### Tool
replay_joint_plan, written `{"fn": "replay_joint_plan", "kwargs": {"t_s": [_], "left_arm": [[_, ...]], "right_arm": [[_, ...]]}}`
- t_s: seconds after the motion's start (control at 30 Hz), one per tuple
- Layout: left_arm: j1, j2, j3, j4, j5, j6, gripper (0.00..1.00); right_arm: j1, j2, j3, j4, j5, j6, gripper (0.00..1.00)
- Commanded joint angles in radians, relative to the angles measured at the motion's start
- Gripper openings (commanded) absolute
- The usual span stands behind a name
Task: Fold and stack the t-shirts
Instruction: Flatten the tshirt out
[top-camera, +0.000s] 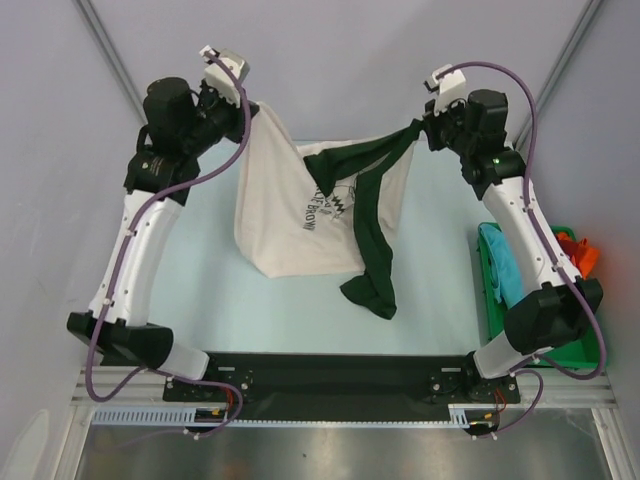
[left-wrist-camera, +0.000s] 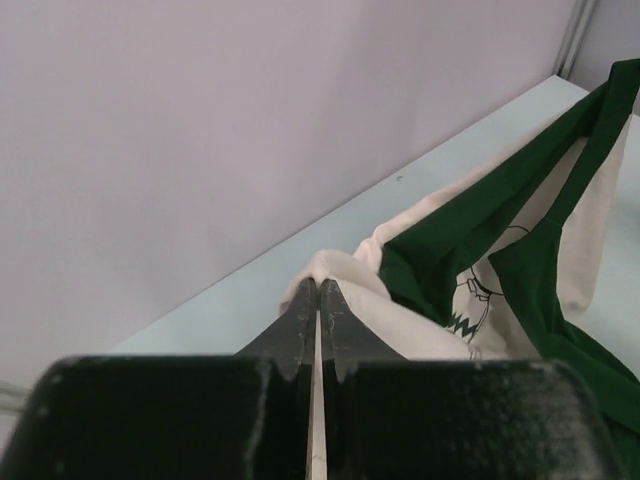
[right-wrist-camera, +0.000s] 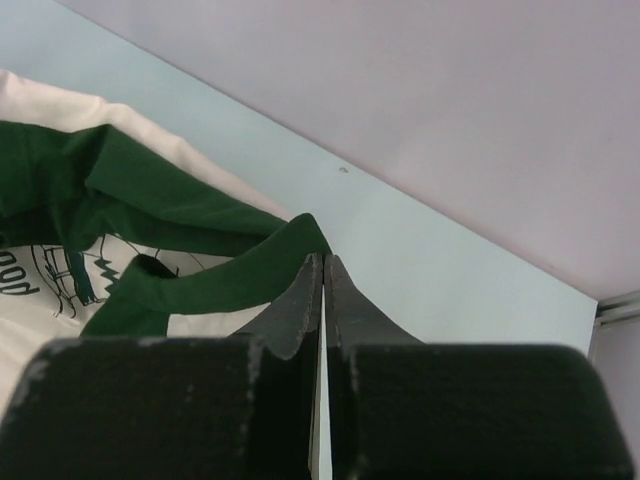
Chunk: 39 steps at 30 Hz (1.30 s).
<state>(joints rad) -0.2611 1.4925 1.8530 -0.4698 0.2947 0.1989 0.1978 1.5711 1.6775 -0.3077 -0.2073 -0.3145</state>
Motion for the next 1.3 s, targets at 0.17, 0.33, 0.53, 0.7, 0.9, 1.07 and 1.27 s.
{"fn": "replay_joint_plan", "kwargs": {"t_s": [0.17, 0.33, 0.53, 0.7, 0.9, 1.07, 1.27], "left_arm": [[0.005, -0.187, -0.314, -0.030, -0.054, 0.105, 0.00], [0.005, -0.241, -0.558, -0.038, -0.060, 0.099, 0.00], [0.005, -0.183, -0.652, -0.029, -0.088, 0.105, 0.01], [0.005, -0.095, -0.644, 0.029, -0.095, 0.097, 0.01], [0.005, -0.006, -0.612, 0.079, -0.126, 0.086, 0.00], [0.005, 0.020, -0.607, 0.085, -0.118, 0.062, 0.00], [0.005, -0.014, -0.640, 0.088, -0.121, 0.060, 0.00]], "right_arm": [[-0.024, -0.118, -0.342, -0.031, -0.023, -0.090, 0.00], [-0.129, -0.158, -0.521, -0.031, -0.006, -0.109, 0.00], [-0.189, -0.157, -0.627, -0.033, 0.012, -0.140, 0.11], [-0.138, -0.183, -0.570, 0.004, 0.016, -0.153, 0.59], [0.098, -0.183, -0.493, 0.010, 0.059, -0.293, 0.60], [0.178, -0.057, -0.428, 0.044, 0.003, -0.241, 0.59], [0.232, 0.148, -0.302, 0.111, -0.030, -0.204, 0.49]]}}
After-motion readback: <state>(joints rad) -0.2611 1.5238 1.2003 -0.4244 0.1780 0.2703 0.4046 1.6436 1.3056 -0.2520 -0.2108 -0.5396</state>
